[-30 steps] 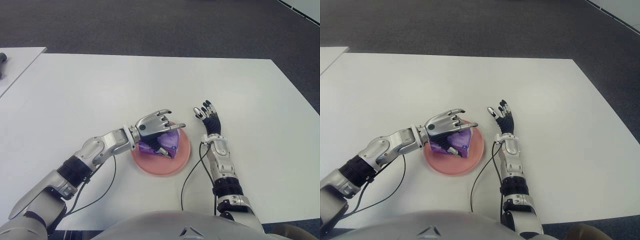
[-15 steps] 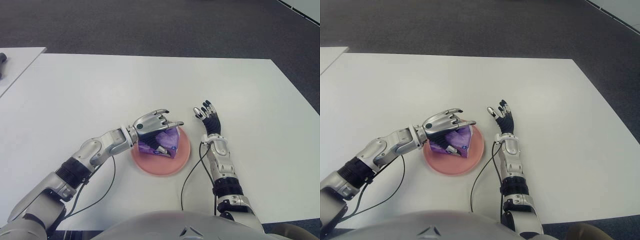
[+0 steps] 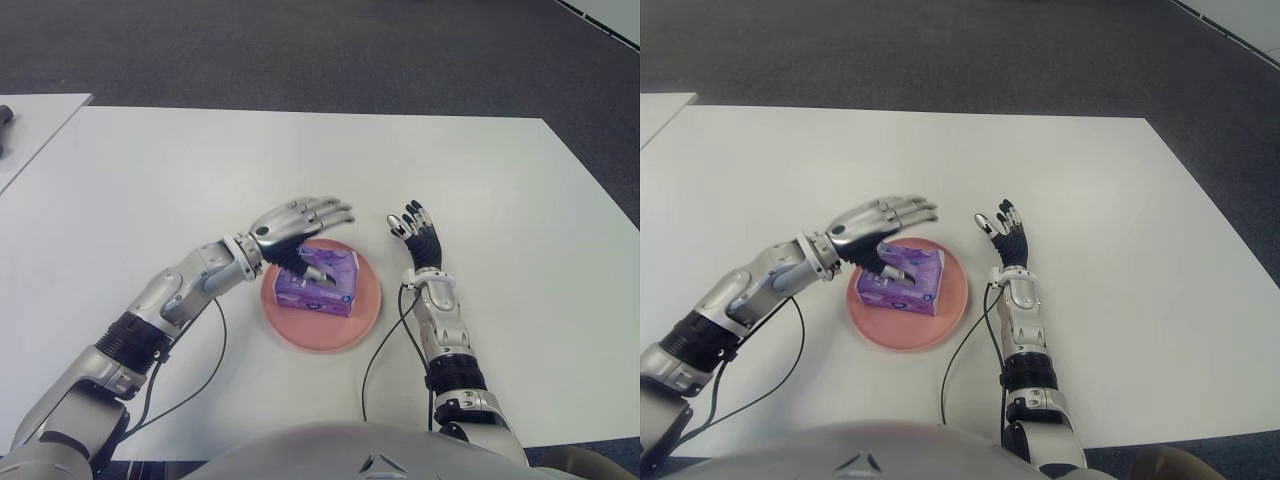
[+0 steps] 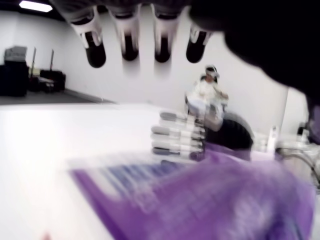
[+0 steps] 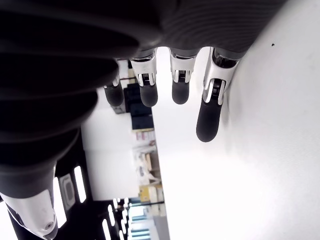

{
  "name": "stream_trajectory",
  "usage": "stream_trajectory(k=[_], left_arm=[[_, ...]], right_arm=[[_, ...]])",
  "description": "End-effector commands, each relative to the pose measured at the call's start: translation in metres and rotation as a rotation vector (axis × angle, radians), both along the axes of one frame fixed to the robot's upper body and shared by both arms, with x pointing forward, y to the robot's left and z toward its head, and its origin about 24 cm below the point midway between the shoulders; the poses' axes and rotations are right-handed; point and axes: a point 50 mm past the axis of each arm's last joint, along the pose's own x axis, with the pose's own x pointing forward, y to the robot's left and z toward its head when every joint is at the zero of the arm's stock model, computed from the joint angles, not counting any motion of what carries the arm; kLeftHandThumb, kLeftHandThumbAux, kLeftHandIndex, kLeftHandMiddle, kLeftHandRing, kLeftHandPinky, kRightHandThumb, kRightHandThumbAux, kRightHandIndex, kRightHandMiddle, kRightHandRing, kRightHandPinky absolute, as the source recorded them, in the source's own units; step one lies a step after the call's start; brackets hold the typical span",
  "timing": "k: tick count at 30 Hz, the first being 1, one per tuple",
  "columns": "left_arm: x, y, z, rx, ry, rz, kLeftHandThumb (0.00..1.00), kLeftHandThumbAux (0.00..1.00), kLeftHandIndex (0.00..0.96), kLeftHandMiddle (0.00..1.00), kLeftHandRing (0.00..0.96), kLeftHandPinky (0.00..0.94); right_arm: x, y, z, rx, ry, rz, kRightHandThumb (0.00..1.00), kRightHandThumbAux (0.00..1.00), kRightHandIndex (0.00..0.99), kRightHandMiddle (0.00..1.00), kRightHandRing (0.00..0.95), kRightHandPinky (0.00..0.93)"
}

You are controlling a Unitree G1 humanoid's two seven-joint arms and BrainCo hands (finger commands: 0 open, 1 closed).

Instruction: Put the tissue paper into the plate.

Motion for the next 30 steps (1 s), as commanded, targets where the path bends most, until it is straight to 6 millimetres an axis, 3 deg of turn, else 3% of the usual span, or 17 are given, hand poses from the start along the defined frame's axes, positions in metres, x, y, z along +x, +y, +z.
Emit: stream_trajectory(k=[1,23,30], left_arm=[[-0.003,0.0,-0.006,-0.22,0.093,0.056,0.0,0.351,0.0,0.0,0.0,0.0],[-0.001,0.018,0.026,-0.468,0.261,0.028,0.0,0.375,0.0,0.0,0.0,0.0],[0.029,0.034,0.049,-0.691,0.346,-0.013,0.0,0.385,0.0,0.0,0.0,0.0]], right_arm=[[-0.017,0.0,-0.029,0.015,0.15,-0.014,0.204,0.66,0.0,0.0,0.0,0.009],[-0.017,0.002,-0.03,0.015,0.151,-0.014,0.204,0.66,0.0,0.0,0.0,0.009],[-0.017,0.003,-0.03,0.015,0.151,-0.014,0.204,0.66,0.0,0.0,0.0,0.009]])
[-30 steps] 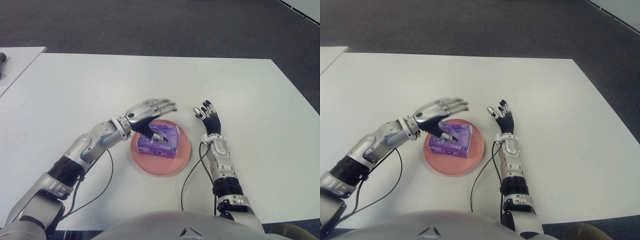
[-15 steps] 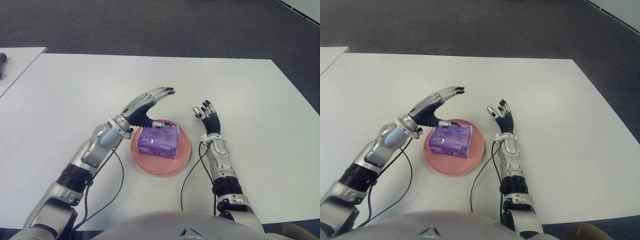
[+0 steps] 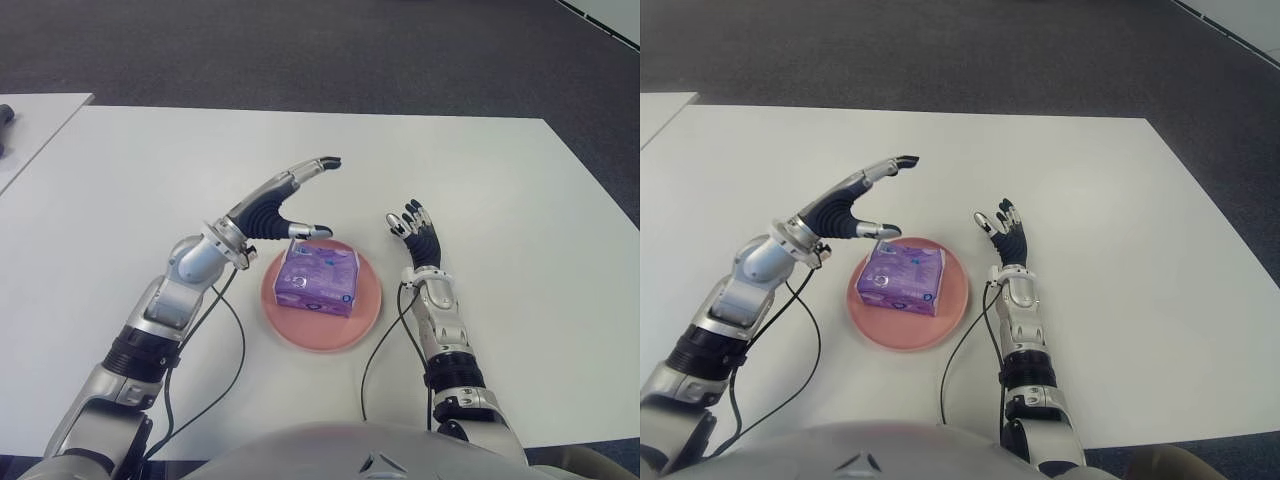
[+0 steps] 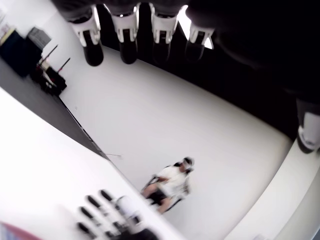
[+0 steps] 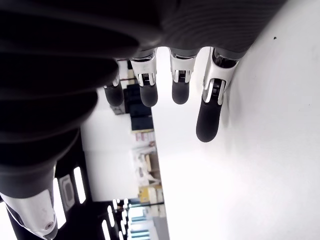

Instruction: Put the tissue paper into the plate.

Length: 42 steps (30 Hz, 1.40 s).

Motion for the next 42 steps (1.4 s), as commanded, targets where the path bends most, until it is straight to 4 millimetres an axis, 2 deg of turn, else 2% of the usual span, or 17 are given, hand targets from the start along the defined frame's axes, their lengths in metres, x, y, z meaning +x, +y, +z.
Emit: stream_trajectory(k=[1,6,12,18,22,30,34,38,42], left_arm=[[0.02,0.013,0.017,-0.143,0.035,-0.003,0.0,0.385,0.0,0.0,0.0,0.0],[0.023,0.021,0.023,-0.314,0.016,0.125,0.0,0.405,0.0,0.0,0.0,0.0],[0.034,0.045,0.009,-0.317,0.033,0.328,0.0,0.434,0.0,0.0,0.0,0.0],[0.061,0.082,-0.012,-0.274,0.118,0.568,0.0,0.45,0.0,0.0,0.0,0.0],[0.064,0.079,-0.016,-0.273,0.118,0.621,0.0,0.449,0.0,0.0,0.0,0.0],[0.07,0.078,-0.052,-0.324,0.214,0.79,0.0,0.447,0.0,0.0,0.0,0.0],[0.069,0.084,-0.066,-0.336,0.249,0.854,0.0,0.465,0.0,0.0,0.0,0.0],[0.069,0.086,-0.07,-0.334,0.247,0.868,0.0,0.474,0.0,0.0,0.0,0.0],[0.061,0.086,-0.083,-0.334,0.253,0.896,0.0,0.474,0.0,0.0,0.0,0.0]], right_arm=[[-0.018,0.002,-0.03,0.017,0.151,-0.006,0.204,0.66,0.0,0.0,0.0,0.009],[-0.018,0.003,-0.03,0.017,0.151,-0.006,0.204,0.66,0.0,0.0,0.0,0.009],[-0.018,0.004,-0.031,0.017,0.151,-0.006,0.204,0.66,0.0,0.0,0.0,0.009],[-0.018,0.005,-0.031,0.017,0.15,-0.006,0.204,0.66,0.0,0.0,0.0,0.009],[-0.018,0.005,-0.031,0.017,0.15,-0.006,0.204,0.66,0.0,0.0,0.0,0.009],[-0.019,0.005,-0.031,0.017,0.149,-0.006,0.204,0.66,0.0,0.0,0.0,0.009],[-0.019,0.004,-0.031,0.017,0.149,-0.006,0.204,0.66,0.0,0.0,0.0,0.009],[-0.019,0.004,-0.031,0.017,0.148,-0.006,0.204,0.66,0.0,0.0,0.0,0.009],[-0.02,0.004,-0.03,0.017,0.148,-0.006,0.204,0.66,0.0,0.0,0.0,0.009]])
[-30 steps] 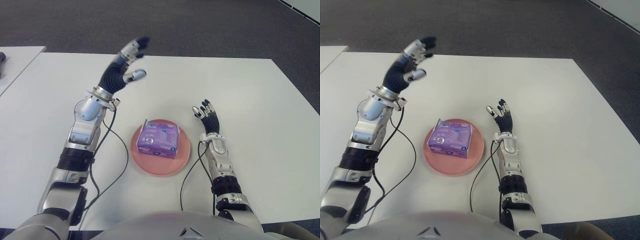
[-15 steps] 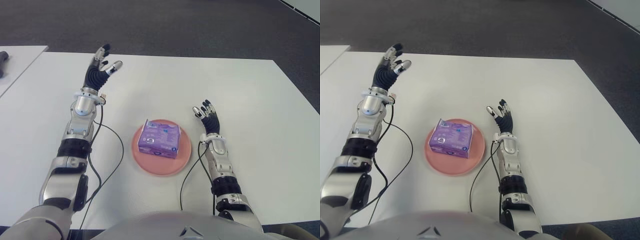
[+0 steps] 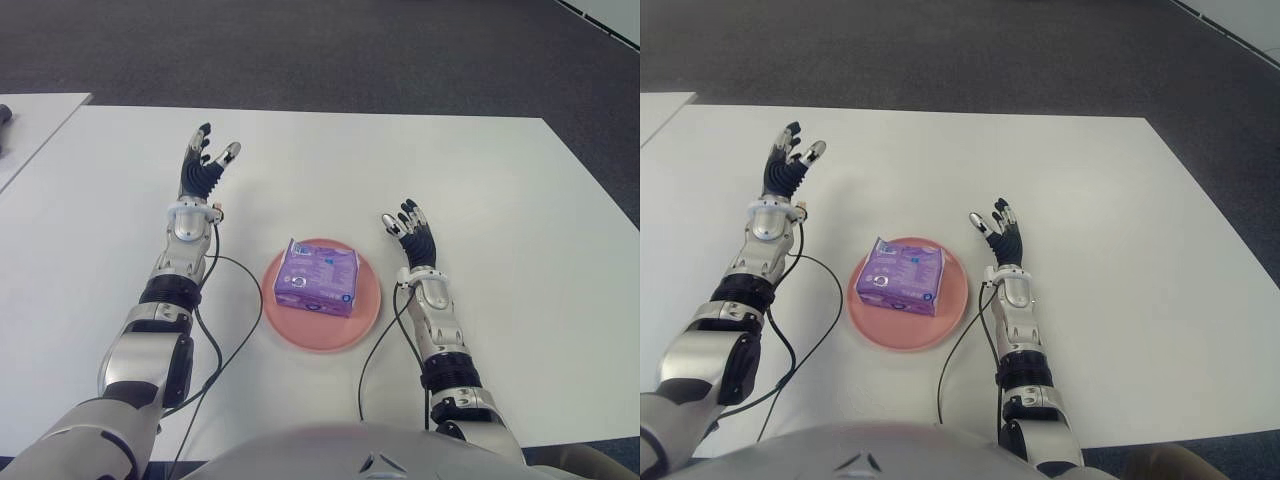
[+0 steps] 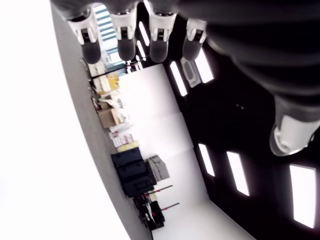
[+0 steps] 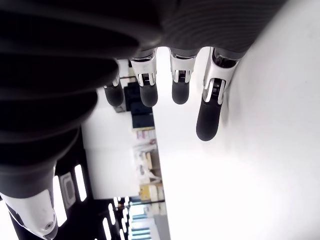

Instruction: Put the tissue paper into the plate.

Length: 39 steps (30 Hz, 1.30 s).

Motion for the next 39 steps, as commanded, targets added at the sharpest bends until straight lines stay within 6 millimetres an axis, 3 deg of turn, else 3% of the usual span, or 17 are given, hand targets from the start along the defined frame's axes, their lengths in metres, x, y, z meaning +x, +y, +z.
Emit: stream_trajectory(k=[1,7,18,26,32,39], left_arm=[[-0.008,0.001,-0.012,0.001,0.004,0.036,0.0,0.475,0.0,0.0,0.0,0.0],[-0.019,-0.004,-0.029,-0.006,0.019,0.056,0.0,0.475,0.0,0.0,0.0,0.0],[-0.023,-0.011,-0.042,-0.033,0.057,0.063,0.0,0.466,0.0,0.0,0.0,0.0],[-0.036,-0.036,-0.059,-0.095,0.059,0.041,0.0,0.457,0.0,0.0,0.0,0.0],[-0.056,-0.051,-0.071,-0.136,0.059,0.008,0.0,0.458,0.0,0.0,0.0,0.0],[-0.08,-0.061,-0.072,-0.149,0.071,-0.018,0.0,0.446,0.0,0.0,0.0,0.0]], right_arm=[[-0.019,-0.002,-0.03,0.014,0.154,-0.013,0.204,0.66,0.0,0.0,0.0,0.009],[-0.019,-0.002,-0.029,0.014,0.154,-0.013,0.204,0.66,0.0,0.0,0.0,0.009],[-0.019,-0.002,-0.029,0.014,0.153,-0.013,0.204,0.66,0.0,0.0,0.0,0.009],[-0.02,-0.001,-0.029,0.014,0.153,-0.013,0.204,0.66,0.0,0.0,0.0,0.009],[-0.02,-0.001,-0.029,0.014,0.152,-0.013,0.204,0.66,0.0,0.0,0.0,0.009],[-0.021,-0.001,-0.028,0.014,0.151,-0.013,0.204,0.66,0.0,0.0,0.0,0.009]])
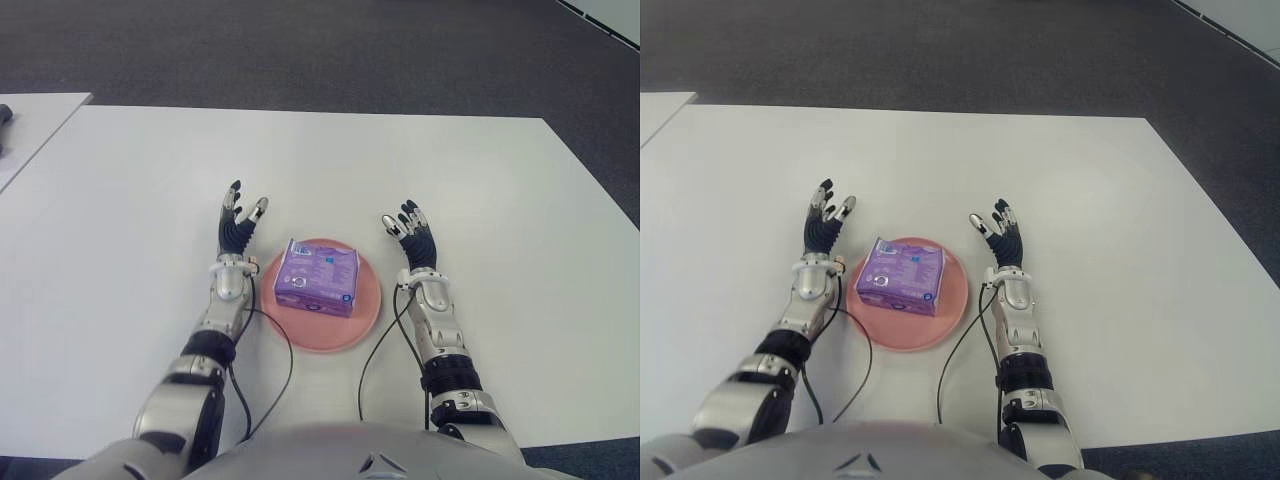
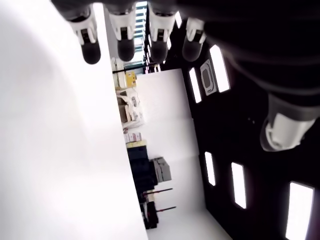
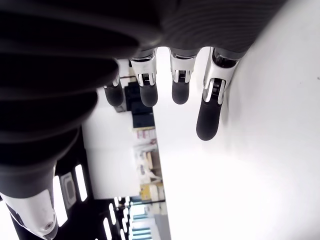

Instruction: Put the tissue paper into the plate.

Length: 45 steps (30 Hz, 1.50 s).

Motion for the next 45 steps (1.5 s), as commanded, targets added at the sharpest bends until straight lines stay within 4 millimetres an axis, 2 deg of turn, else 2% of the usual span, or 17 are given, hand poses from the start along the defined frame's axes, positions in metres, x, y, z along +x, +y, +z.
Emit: stream_trajectory(k=[1,14,26,45], left_arm=[[-0.018,-0.003,-0.003,0.001,0.038,-0.021,0.0,0.445,0.0,0.0,0.0,0.0],[-0.033,-0.008,-0.007,-0.01,0.127,-0.089,0.0,0.436,0.0,0.0,0.0,0.0],[-0.042,-0.009,-0.006,-0.001,0.098,-0.132,0.0,0.453,0.0,0.0,0.0,0.0],[-0.047,0.005,-0.005,0.026,0.086,-0.081,0.0,0.457,0.0,0.0,0.0,0.0]], right_arm=[[-0.018,-0.001,-0.028,0.013,0.153,-0.011,0.204,0.66,0.0,0.0,0.0,0.009],[-0.018,-0.001,-0.028,0.013,0.153,-0.011,0.204,0.66,0.0,0.0,0.0,0.009],[-0.019,-0.002,-0.027,0.013,0.151,-0.011,0.204,0.66,0.0,0.0,0.0,0.009],[-0.019,-0.001,-0.027,0.013,0.152,-0.011,0.204,0.66,0.0,0.0,0.0,0.009]])
